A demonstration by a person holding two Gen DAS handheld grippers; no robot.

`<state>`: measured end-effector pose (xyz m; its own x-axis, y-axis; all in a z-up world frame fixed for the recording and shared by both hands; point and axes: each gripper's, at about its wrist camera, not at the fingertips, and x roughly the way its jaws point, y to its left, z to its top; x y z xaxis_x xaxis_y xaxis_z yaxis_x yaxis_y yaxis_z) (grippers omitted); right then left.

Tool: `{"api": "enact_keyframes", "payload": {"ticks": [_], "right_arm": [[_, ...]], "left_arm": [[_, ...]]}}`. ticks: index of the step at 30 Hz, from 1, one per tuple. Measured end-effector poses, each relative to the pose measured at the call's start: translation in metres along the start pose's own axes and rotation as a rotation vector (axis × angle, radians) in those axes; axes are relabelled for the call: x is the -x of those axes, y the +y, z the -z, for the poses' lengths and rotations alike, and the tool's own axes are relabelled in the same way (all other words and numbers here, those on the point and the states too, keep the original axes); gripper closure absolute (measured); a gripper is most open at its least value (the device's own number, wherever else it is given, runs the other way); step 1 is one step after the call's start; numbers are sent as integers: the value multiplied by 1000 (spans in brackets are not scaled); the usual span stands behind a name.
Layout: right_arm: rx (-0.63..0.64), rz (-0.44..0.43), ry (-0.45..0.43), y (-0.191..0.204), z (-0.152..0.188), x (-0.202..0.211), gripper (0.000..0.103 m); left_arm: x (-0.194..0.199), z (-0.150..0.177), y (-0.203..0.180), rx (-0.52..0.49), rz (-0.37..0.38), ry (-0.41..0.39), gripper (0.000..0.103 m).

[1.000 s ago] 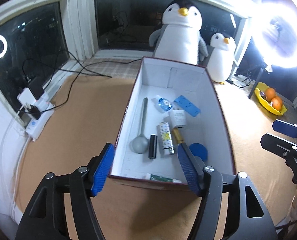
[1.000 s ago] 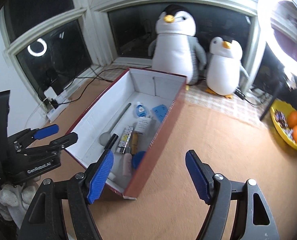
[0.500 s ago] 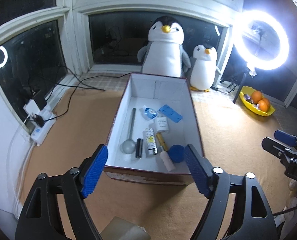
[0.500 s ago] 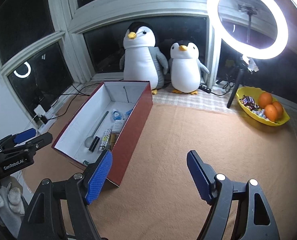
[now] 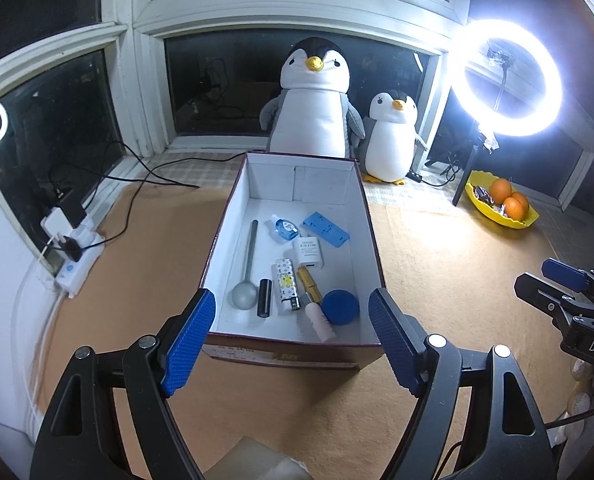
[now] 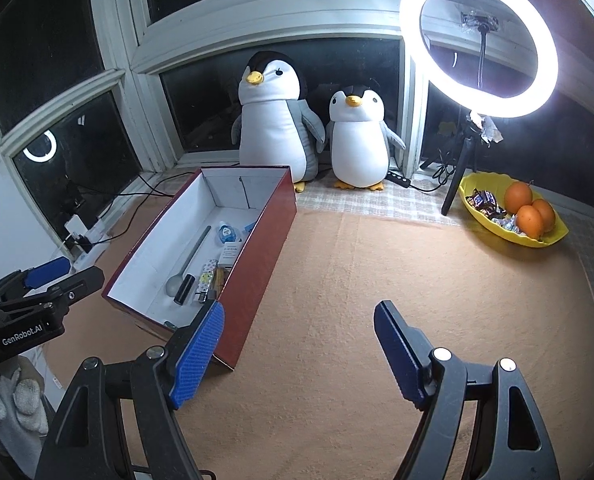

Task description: Organize rigid objects

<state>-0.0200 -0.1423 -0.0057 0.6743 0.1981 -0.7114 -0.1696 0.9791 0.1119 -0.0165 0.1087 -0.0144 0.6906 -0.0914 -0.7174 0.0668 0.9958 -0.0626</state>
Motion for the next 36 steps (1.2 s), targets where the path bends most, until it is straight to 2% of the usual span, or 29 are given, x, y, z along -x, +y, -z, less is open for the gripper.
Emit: {"api": "enact_keyframes", "payload": {"ticks": [36], "right_arm": [[-9,-14,23,1,6,-6,28]], "left_arm": [[1,0,0,-2,-3,0,24]]}}
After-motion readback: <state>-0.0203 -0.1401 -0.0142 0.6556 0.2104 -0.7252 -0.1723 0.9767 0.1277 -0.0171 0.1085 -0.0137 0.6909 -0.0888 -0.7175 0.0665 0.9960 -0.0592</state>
